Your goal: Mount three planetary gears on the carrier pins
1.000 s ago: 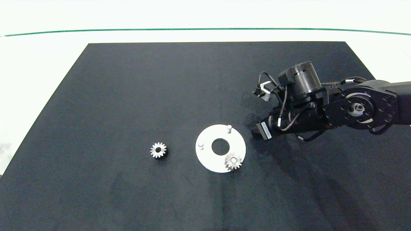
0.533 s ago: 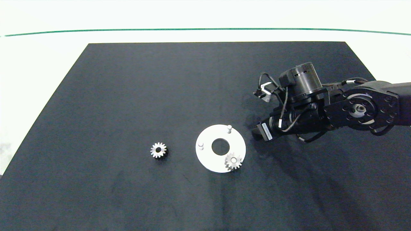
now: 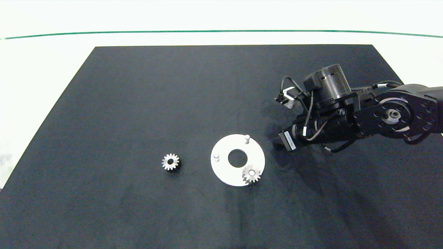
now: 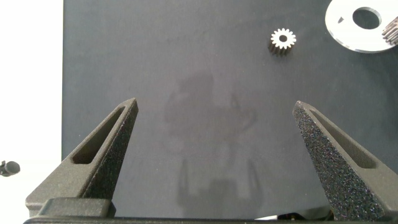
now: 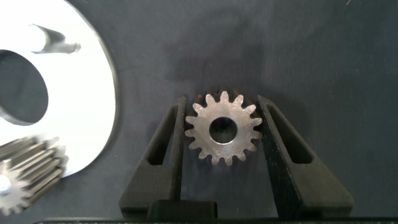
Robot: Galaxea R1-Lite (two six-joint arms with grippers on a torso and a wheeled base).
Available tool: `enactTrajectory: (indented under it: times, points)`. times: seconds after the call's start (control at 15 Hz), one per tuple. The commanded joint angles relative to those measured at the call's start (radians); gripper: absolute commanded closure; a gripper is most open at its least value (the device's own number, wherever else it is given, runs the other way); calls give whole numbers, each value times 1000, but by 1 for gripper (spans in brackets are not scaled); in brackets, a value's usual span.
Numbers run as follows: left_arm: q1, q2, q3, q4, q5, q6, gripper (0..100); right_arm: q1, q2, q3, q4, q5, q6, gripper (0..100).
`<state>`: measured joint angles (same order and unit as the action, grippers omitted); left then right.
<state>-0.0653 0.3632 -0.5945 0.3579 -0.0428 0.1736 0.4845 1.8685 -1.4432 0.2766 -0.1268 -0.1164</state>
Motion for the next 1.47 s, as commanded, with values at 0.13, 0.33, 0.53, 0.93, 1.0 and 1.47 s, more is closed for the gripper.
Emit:
enactTrajectory:
  times: [0.13,0.33,0.53,0.93,1.0,1.47]
  points:
    - [1,0,1,3,0,1,0,60,-86,-16,26,-2,-6,96]
    - [1,2,1,3,0,1,0,152,-95,-59,27,-36,-9,96]
    - [1,0,-1,1,0,1,0,203,-45,-86,29,-66,-14,96]
    - [1,2,-7,1,0,1,0,224,46,-220,138,-91,-26,96]
    - [-1,3,-11,1,0,1,0,224,60,-237,144,-91,-25,96]
    - [-2,14,-16,1,-2,1,0,224,118,-260,142,-89,-22,96]
